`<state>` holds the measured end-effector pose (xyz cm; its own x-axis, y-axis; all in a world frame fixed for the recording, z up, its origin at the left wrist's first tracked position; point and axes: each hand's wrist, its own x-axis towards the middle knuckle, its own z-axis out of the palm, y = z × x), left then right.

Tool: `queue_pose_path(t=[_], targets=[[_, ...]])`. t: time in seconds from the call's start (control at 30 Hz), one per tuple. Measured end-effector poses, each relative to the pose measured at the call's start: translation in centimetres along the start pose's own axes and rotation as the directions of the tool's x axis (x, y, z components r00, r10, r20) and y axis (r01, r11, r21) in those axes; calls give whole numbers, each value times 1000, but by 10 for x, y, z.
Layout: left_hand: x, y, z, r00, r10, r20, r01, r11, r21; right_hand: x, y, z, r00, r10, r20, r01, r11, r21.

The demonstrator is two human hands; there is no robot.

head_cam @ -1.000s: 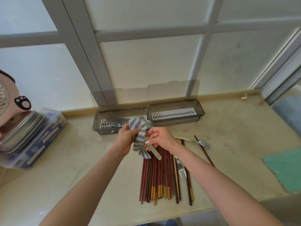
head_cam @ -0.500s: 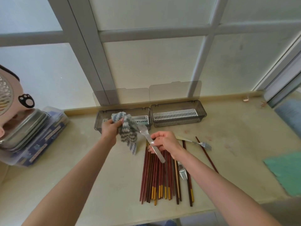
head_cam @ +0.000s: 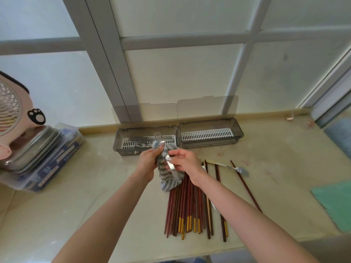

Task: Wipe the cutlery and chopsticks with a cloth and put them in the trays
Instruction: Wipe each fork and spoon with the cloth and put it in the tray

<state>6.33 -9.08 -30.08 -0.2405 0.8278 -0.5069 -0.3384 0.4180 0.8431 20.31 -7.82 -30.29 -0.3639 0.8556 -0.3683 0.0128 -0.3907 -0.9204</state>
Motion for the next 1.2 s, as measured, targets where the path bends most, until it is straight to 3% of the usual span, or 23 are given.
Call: queue_pose_path(t=[0.1,0.2,0.33,0.53,0.93,1.13,1.2], targets=[[5,8,-5,989,-43,-144,25,993,-118,-1,9,-9,992,24,126,-20,999,-37],[10,15,-13,981,-55,-184,23,984,-175,-6,19,-14,964,7,267,25,993,-118],[5,14,-5,981,-36,-191,-3,980,-201,-9,22,-7,975,-75,207,99,990,-105],[3,11,4,977,-28,-212,-36,956,-292,-10,20,-3,960,-136,246,156,986,-64],[-11,17,18,985,102,-137,-141,937,-318,-8,19,15,975,-184,-128,211,946,246],[-15,7,18,988,102,-117,-128,961,-243,2,24,22,903,-239,-356,266,963,30],[-15,4,17,990,96,-107,-120,961,-251,7,23,22,900,-261,-350,288,957,27]])
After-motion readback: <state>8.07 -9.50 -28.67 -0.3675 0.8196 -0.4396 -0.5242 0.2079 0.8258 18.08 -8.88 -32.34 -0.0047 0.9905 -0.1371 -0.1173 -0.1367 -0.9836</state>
